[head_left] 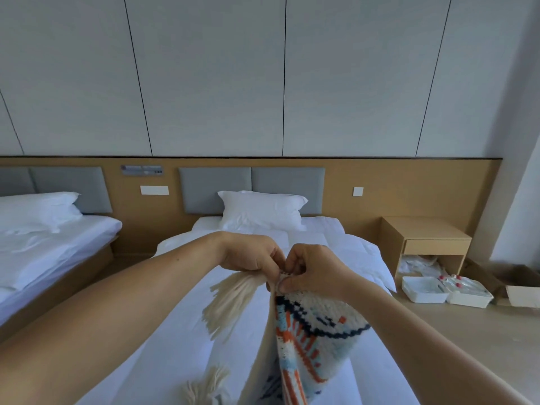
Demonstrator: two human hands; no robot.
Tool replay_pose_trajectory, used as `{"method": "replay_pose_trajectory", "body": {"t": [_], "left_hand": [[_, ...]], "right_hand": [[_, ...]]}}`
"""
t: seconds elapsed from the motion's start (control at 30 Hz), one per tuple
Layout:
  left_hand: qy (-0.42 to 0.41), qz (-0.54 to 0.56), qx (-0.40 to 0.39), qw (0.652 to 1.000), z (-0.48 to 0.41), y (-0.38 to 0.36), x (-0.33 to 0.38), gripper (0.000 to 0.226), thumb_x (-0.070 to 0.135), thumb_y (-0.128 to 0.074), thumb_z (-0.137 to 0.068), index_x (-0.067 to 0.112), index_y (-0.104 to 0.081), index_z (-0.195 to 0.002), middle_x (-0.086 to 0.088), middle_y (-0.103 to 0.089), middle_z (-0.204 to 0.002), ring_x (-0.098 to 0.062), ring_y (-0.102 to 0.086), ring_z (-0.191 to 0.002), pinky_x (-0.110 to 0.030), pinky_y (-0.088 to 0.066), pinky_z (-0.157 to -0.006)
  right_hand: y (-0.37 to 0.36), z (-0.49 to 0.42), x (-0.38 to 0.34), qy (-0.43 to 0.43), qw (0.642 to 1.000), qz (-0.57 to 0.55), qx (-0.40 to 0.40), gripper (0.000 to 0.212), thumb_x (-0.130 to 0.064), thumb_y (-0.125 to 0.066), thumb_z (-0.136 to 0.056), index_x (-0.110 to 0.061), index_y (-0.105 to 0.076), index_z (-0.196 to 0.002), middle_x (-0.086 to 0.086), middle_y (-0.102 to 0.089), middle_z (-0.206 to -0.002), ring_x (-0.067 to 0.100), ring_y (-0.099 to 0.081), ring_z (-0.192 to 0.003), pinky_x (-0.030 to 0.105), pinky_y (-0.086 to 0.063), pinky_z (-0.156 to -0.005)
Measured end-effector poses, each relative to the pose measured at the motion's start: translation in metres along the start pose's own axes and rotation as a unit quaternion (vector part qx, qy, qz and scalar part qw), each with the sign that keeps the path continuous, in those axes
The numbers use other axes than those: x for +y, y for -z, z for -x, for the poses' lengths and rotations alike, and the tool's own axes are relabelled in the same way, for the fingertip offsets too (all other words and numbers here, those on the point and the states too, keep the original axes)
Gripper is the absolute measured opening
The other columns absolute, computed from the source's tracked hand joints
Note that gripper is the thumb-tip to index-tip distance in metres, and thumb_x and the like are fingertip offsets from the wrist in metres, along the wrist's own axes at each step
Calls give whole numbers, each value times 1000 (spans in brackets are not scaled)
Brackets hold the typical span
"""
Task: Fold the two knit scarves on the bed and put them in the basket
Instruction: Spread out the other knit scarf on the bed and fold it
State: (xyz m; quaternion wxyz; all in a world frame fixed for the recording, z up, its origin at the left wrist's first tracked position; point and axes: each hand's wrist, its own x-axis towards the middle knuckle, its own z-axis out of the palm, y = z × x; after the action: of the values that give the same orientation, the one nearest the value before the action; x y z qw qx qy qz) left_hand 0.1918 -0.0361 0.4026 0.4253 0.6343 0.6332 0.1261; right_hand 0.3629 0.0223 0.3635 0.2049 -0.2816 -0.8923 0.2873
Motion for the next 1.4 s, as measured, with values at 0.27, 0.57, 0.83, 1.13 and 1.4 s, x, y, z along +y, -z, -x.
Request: {"method": "replay_pose_trajectory", "body": {"t": [0.27,0.57,0.83,1.13,1.4], "left_hand": [[-27,-18,25,999,4,-5,-2,29,5,-76,-76,5,-68,-104,-10,-71,-96,-20,-67,-90,-38,-54,-92],[-73,-90,147,982,-8,-19,2,30,17,-82,-72,13,-68,-97,-3,-71,-94,-11,-66,-85,-26,-54,-77],[-66,-147,203,966,13,43,8,23,16,-82,-77,13,-71,-97,-1,-74,-90,-11,-68,-83,-26,-52,-77],[-47,-235,238,941,36,98,21,17,9,-77,-81,16,-69,-95,10,-67,-84,0,-60,-72,-8,-42,-62],[-9,-316,388,866,41,119,-6,25,9,-62,-86,34,-61,-82,5,-67,-92,-19,-62,-85,-41,-54,-79]], "right_hand": [[-4,-1,-3,7,998,3,55,41,-28,-87,-65,-25,-47,-73,-10,-55,-69,8,-44,-59,21,-38,-54],[6,5,0,-11,992,-47,117,32,-35,-81,-73,-23,-52,-76,-11,-58,-70,3,-49,-57,18,-40,-53],[47,31,43,-35,991,124,-36,56,-77,-54,-73,-26,-70,-88,-5,-66,-82,12,-57,-83,29,-49,-76],[79,25,33,11,931,358,-71,38,-58,-65,-79,-23,-53,-87,-2,-56,-93,19,-49,-93,32,-42,-80],[89,10,-17,91,965,236,-69,63,-76,-56,-67,-18,-67,-89,-10,-59,-112,12,-40,-117,37,-27,-106]]}}
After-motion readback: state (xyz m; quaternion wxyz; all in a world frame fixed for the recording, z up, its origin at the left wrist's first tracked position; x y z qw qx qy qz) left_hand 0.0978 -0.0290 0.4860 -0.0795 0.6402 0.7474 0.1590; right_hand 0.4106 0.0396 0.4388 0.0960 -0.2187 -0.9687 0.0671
